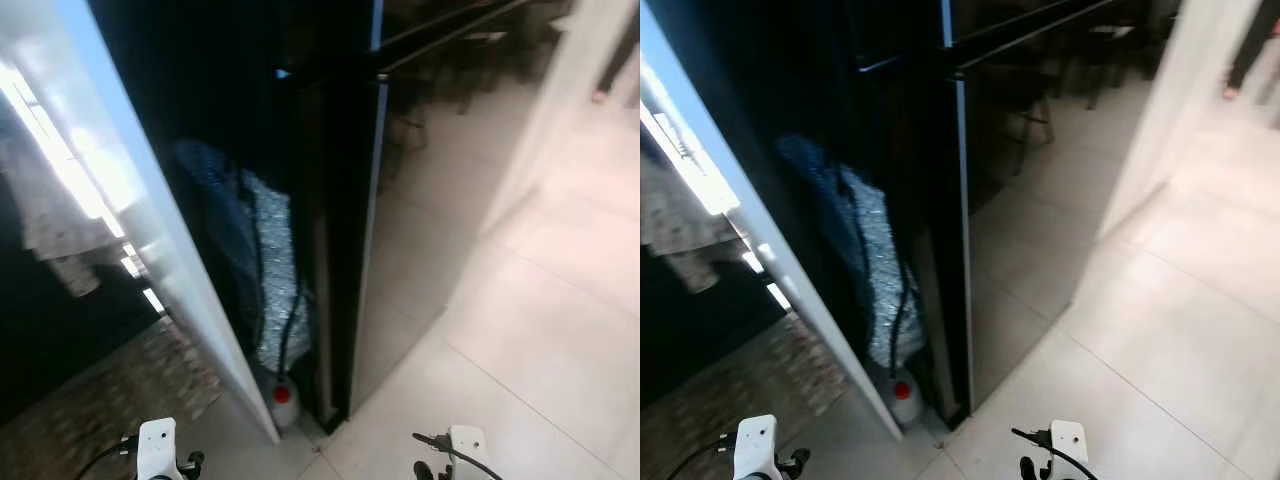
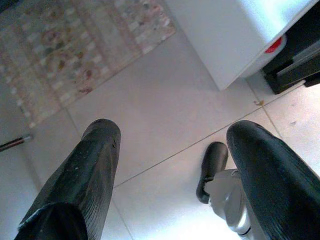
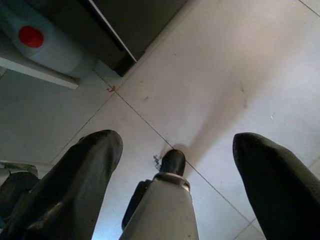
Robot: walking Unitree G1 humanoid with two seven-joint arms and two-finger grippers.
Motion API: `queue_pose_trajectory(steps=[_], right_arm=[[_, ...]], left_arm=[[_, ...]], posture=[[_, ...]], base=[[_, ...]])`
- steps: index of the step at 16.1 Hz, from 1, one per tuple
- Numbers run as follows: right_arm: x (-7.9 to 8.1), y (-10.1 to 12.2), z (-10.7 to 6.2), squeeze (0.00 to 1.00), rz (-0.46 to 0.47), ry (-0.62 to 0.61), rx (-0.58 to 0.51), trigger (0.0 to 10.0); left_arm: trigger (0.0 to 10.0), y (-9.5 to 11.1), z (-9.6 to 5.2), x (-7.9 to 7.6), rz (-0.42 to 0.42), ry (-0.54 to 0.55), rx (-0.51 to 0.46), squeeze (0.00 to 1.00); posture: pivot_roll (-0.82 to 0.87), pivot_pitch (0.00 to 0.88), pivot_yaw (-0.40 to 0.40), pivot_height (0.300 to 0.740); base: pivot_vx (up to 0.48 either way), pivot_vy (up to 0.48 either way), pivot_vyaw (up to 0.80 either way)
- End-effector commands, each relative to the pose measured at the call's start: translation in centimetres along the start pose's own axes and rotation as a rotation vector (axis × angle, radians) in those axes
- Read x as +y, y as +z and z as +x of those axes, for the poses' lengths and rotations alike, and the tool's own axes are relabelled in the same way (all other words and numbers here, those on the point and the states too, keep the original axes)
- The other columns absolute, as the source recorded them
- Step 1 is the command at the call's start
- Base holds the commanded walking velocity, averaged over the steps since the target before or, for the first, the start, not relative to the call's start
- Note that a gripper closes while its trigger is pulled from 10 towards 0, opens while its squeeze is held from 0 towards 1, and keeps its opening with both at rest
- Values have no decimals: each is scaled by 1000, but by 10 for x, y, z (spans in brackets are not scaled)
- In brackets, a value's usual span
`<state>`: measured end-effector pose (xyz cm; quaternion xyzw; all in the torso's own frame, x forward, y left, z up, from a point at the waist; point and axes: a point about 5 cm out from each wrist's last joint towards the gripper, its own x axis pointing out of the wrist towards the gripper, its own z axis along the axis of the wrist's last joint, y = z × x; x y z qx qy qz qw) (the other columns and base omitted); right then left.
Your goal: Restocking fridge
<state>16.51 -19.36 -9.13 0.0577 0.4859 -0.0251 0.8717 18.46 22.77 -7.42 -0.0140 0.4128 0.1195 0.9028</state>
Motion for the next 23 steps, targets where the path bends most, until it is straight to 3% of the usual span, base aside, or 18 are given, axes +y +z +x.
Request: queue_pose_trajectory(steps=[1,15,23], right_arm=[[1,-6,-1,0,3,2,17,10000],[-1,-12,-2,0,-36,14,48,10000],[0,1,0,0,-60,31,23,10000]], left_arm=[[10000,-6,-1,3,14,-1,24,0],[10000,-13,-3,0,19,-11,40,0],[10000,-6,-1,1,-15,13,12,0]], posture=[[9,0,42,740],[24,0,29,740],[37,0,12,740]], base=[[0,0,800],[0,0,800],[0,0,800]])
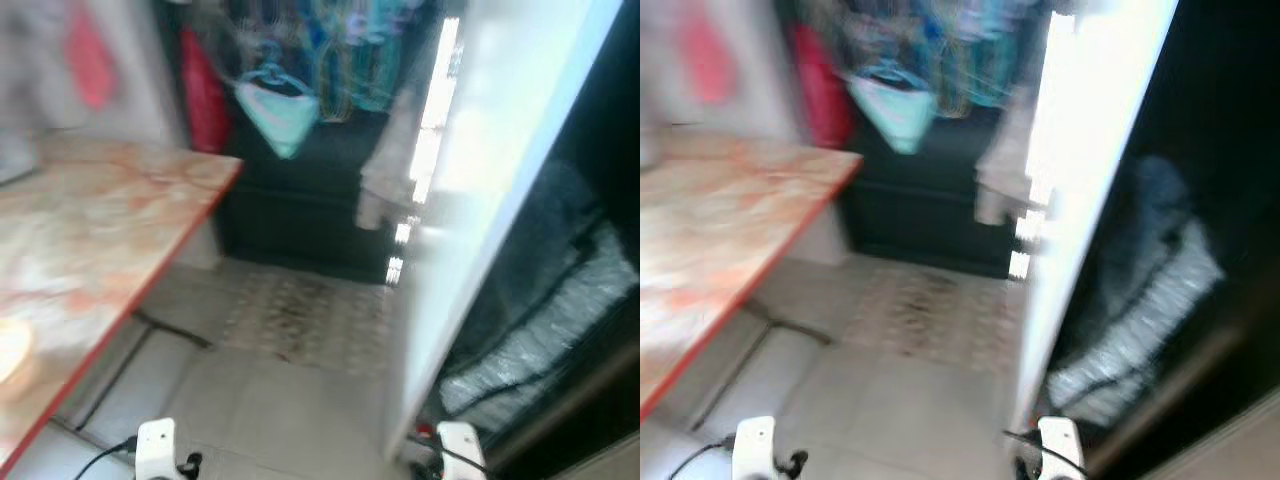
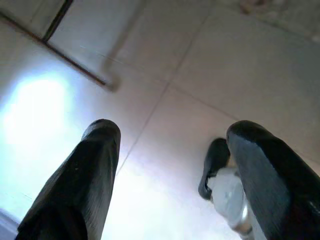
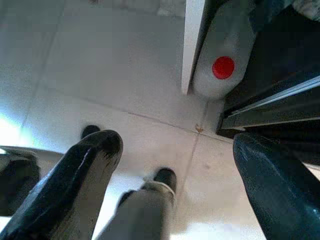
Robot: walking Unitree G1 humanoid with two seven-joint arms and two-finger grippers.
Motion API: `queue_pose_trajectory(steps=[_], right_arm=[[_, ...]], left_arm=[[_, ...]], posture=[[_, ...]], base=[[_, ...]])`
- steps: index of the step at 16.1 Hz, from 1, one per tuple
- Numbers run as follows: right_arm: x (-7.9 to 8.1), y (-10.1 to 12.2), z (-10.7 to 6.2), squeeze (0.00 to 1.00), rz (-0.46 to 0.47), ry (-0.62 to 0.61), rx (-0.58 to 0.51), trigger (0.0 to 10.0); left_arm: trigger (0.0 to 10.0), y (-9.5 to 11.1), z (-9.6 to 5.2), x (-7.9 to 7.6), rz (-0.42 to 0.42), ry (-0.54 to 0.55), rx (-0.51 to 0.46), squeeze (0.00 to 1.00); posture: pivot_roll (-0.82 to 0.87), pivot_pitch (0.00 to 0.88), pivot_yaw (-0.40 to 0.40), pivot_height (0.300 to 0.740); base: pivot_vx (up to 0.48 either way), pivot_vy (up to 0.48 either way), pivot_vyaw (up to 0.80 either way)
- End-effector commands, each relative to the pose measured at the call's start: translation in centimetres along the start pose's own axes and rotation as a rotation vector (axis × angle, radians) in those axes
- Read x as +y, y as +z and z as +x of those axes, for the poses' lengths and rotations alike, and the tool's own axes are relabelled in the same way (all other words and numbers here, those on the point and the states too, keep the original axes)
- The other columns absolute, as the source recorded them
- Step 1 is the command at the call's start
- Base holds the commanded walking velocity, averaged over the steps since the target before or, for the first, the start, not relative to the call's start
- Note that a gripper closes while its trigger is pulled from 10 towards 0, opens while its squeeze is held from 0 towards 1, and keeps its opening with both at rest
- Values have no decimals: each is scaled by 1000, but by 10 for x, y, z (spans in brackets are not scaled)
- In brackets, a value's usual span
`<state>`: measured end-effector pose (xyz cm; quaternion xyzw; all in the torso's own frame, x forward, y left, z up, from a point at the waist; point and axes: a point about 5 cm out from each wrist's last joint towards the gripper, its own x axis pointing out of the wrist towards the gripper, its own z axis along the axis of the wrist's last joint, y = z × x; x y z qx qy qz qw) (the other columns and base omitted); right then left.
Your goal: Restocking fridge
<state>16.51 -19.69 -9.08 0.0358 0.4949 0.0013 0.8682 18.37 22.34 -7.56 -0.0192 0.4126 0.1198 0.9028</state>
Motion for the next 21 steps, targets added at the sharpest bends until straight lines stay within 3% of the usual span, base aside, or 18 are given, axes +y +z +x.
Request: queue_pose_trajectory(steps=[1,16,21], right_arm=[[2,0,1,0,5,6,0,10000],[1,-1,0,0,-23,29,9,10000],[0,-1,0,0,-38,34,14,10000]], left_arm=[[10000,-4,-1,5,-10,17,11,0],[10000,-6,-2,4,-17,16,8,0],[10000,1,-3,4,-25,33,-82,0]], posture=[[35,0,12,740],[33,29,9,740],[53,34,2,740]], base=[[0,0,800],[0,0,800],[0,0,800]])
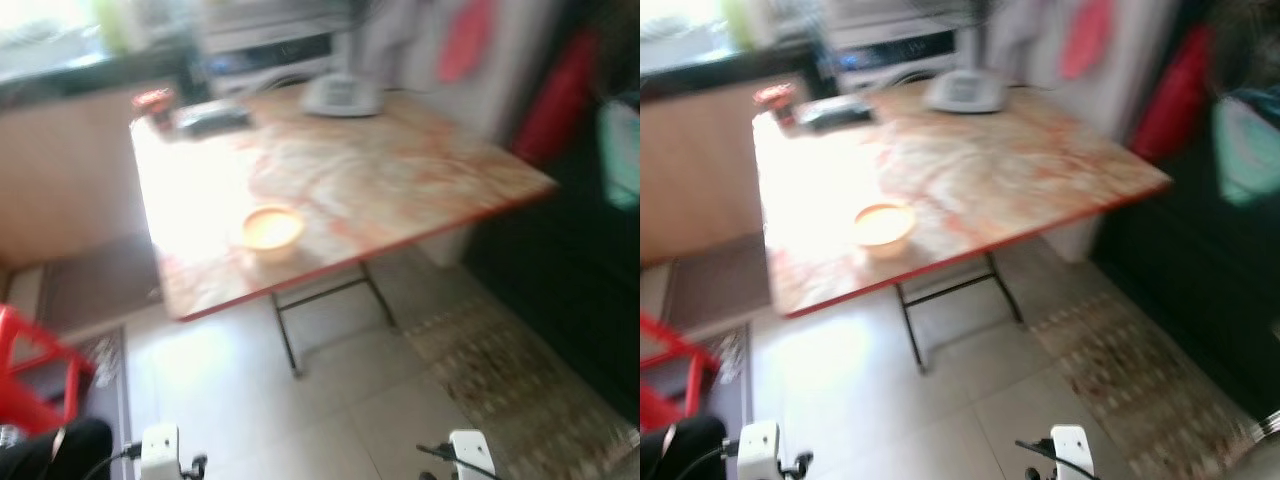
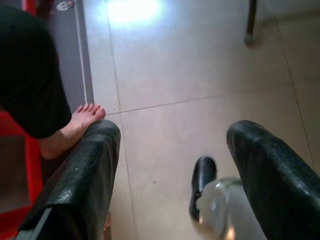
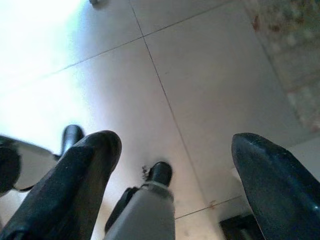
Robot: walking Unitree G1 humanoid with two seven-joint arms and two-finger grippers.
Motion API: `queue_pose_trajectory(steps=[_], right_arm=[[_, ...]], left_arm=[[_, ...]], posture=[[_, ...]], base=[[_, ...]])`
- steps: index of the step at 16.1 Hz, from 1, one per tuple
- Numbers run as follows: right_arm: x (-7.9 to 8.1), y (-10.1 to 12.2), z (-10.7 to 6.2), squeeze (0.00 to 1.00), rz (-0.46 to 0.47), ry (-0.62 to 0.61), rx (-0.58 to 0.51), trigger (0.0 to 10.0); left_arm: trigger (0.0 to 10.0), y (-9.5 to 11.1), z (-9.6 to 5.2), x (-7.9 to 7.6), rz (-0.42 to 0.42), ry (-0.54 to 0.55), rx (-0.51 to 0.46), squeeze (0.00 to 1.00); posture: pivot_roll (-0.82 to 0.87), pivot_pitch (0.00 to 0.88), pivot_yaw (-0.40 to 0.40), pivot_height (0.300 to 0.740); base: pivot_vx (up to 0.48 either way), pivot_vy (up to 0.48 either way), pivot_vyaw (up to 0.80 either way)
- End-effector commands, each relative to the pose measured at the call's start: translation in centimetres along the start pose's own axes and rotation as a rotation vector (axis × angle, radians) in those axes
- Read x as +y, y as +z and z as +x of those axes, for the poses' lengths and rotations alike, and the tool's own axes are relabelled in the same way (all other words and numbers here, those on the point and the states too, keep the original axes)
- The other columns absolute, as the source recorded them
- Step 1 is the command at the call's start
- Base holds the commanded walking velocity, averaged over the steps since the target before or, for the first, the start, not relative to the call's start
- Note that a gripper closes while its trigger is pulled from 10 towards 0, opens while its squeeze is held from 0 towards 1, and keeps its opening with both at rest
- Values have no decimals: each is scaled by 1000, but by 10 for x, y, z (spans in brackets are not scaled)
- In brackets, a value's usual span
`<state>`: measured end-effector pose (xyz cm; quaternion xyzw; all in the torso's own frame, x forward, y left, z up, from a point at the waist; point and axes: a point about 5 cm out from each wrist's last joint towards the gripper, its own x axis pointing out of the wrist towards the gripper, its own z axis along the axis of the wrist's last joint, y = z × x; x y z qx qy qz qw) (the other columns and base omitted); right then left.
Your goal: Restocking fridge
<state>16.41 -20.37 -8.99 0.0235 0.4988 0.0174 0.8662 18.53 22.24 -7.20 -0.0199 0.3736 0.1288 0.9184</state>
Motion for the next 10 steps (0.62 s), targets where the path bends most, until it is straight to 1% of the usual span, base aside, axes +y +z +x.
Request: queue_pose_trajectory(steps=[1,2,3,4,5,6,7,8,9,10], right_arm=[[6,0,1,0,5,21,-1,10000],[6,0,1,0,15,23,-3,10000],[6,-1,1,0,28,25,0,10000],[6,-2,1,0,15,26,3,10000],[5,-2,1,0,12,27,5,10000],[5,-3,0,0,10,26,6,10000],[4,-3,0,0,0,28,11,10000],[4,-4,0,0,-10,32,15,10000],[4,-4,0,0,-13,33,17,10000],[4,-4,0,0,-32,36,16,10000]], left_arm=[[10000,1,-2,5,6,29,-37,0],[10000,2,-2,5,9,37,-60,0],[10000,5,-3,6,3,58,-106,0],[10000,32,-1,25,37,90,-226,0],[10000,59,-2,26,51,109,-373,0],[10000,67,-4,28,54,120,-426,0],[10000,79,-8,32,71,128,-512,0],[10000,89,-11,31,83,115,-583,0],[10000,98,-16,26,126,102,-662,0],[10000,104,-23,22,120,94,-727,0]], posture=[[57,37,3,740],[58,38,3,740],[59,37,3,740],[62,36,3,740],[65,32,1,740],[70,29,0,740],[76,23,-1,740],[77,20,0,740],[77,13,11,740],[62,13,17,740]], base=[[0,0,800],[0,0,544],[0,0,0],[0,0,0],[0,0,0],[0,0,0],[0,0,0],[0,0,0],[0,0,0],[0,0,0]])
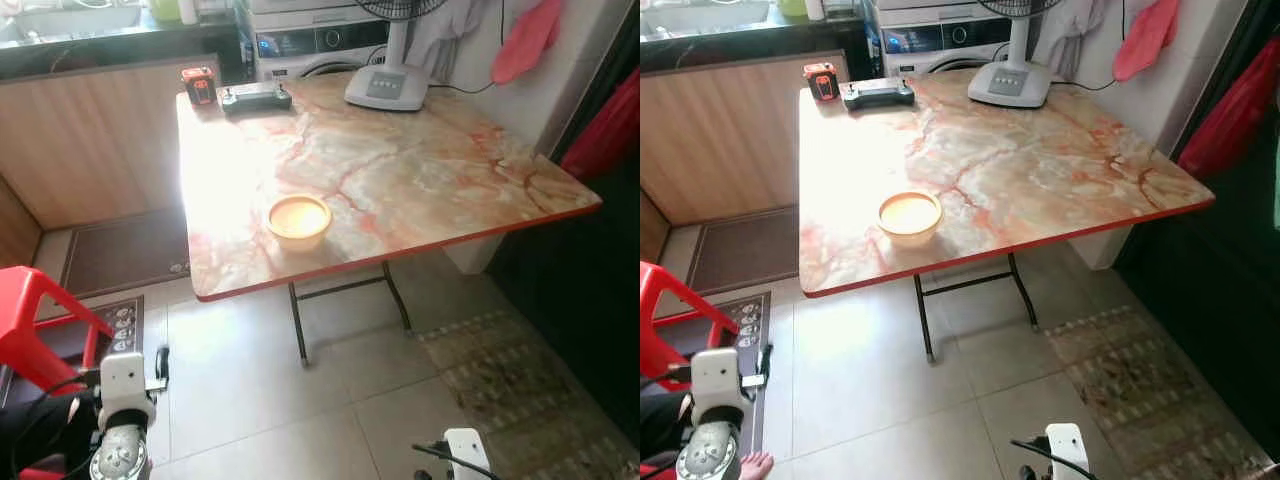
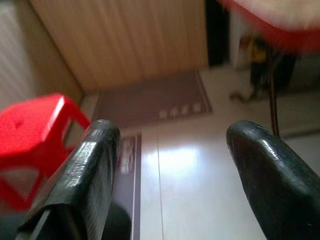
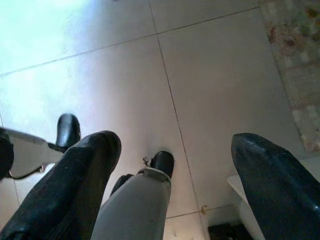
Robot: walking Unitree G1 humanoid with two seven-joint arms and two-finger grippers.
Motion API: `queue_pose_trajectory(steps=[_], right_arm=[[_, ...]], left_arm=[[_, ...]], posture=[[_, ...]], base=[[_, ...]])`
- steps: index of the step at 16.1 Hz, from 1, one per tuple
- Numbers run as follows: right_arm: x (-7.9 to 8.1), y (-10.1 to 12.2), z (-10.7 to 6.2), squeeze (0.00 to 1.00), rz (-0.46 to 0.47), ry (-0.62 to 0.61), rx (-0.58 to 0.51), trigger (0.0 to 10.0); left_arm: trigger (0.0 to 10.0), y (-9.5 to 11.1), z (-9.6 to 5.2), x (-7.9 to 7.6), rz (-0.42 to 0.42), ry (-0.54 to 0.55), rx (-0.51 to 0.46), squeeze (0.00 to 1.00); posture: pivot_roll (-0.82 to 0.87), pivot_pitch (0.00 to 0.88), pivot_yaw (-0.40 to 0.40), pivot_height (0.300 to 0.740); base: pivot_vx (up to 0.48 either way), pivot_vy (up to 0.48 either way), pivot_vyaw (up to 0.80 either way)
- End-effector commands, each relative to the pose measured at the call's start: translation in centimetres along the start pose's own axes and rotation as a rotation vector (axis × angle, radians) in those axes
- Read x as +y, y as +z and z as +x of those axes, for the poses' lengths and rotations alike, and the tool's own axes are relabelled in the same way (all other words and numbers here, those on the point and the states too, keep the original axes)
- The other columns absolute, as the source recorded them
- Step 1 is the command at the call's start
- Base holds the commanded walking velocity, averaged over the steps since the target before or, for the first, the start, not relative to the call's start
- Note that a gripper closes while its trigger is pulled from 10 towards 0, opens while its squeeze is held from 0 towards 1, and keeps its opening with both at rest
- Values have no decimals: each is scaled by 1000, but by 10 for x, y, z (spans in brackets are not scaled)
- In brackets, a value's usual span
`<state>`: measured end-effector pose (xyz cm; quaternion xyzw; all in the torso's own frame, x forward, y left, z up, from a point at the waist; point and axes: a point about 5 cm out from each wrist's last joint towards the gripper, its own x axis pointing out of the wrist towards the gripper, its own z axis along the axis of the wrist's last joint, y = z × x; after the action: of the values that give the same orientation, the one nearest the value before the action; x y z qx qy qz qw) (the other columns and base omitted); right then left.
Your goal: Restocking fridge
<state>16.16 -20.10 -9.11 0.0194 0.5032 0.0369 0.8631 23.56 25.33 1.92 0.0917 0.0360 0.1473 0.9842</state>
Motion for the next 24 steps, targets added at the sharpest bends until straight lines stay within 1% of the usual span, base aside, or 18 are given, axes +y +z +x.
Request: queue_pose_trajectory(steps=[1,2,3,4,5,6,7,9,10,11,13,15,22,24], right_arm=[[1,-2,0,0,8,4,0,10000],[0,-2,0,0,9,3,1,10000],[0,-2,0,0,0,0,6,10000],[-1,-3,0,0,-9,-1,9,10000],[0,-3,0,0,-6,-3,10,10000],[0,-3,0,0,4,-7,6,10000],[0,-2,0,0,11,-10,2,10000],[1,-2,0,0,33,-15,-7,10000],[1,-2,0,0,40,-17,-10,10000],[2,-2,0,0,51,-21,-11,10000],[2,-1,0,0,47,-21,-10,10000],[3,-1,1,0,70,-20,-19,10000],[4,0,1,0,64,-11,-21,10000],[4,1,1,0,63,-11,-22,10000]], left_arm=[[10000,16,-1,-4,7,-8,-90,0],[10000,28,0,-7,-6,-15,-145,0],[10000,49,4,-14,-24,-40,-226,0],[10000,65,7,-19,-22,-71,-288,0],[10000,90,18,-27,-75,-75,-365,0],[10000,111,30,-36,-140,-100,-416,0],[10000,119,36,-42,-151,-122,-429,0],[10000,125,42,-49,-150,-151,-436,0],[10000,127,42,-50,-155,-154,-436,0],[10000,131,42,-55,-174,-173,-425,0],[10000,134,40,-58,-163,-195,-413,0],[10000,136,37,-62,-180,-212,-398,0],[10000,138,37,-66,-181,-238,-371,0],[10000,138,37,-66,-207,-232,-363,0]], posture=[[63,5,13,740],[70,2,12,740],[73,0,11,740],[76,0,13,740],[71,0,16,740],[61,0,21,740],[53,0,23,740],[41,4,27,740],[38,7,28,740],[35,12,29,740],[42,27,30,740],[46,35,32,740],[53,37,29,740],[55,36,28,740]], base=[[0,0,0],[0,0,0],[0,0,0],[0,0,0],[0,0,0],[0,0,0],[0,0,0],[135,0,0],[319,0,0],[386,0,0],[386,0,0],[390,0,0],[392,0,0],[0,0,0]])
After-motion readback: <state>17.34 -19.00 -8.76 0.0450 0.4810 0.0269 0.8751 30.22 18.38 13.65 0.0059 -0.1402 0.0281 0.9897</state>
